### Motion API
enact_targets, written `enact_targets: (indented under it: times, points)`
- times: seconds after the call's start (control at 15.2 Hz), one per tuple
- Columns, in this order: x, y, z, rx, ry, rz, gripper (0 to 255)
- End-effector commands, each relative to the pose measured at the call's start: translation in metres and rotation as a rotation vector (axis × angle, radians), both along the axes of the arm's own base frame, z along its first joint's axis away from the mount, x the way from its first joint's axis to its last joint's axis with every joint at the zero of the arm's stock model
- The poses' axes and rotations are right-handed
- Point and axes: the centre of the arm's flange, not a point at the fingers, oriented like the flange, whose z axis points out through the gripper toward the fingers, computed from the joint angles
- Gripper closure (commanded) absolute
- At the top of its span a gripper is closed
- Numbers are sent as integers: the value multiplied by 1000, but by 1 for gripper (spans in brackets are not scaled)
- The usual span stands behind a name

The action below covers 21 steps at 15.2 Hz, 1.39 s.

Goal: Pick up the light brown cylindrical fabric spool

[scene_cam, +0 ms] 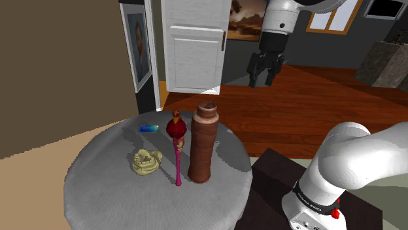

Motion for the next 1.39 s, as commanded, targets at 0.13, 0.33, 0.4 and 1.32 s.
enact_targets:
  times: [0.13,0.33,0.4,1.32]
  points:
    - [1,26,2,-1,8,-45,0]
    - [5,66,4,-3,20,-112,0]
    - [7,79,5,-4,24,-134,0]
    - [46,218,3,-10,67,-381,0]
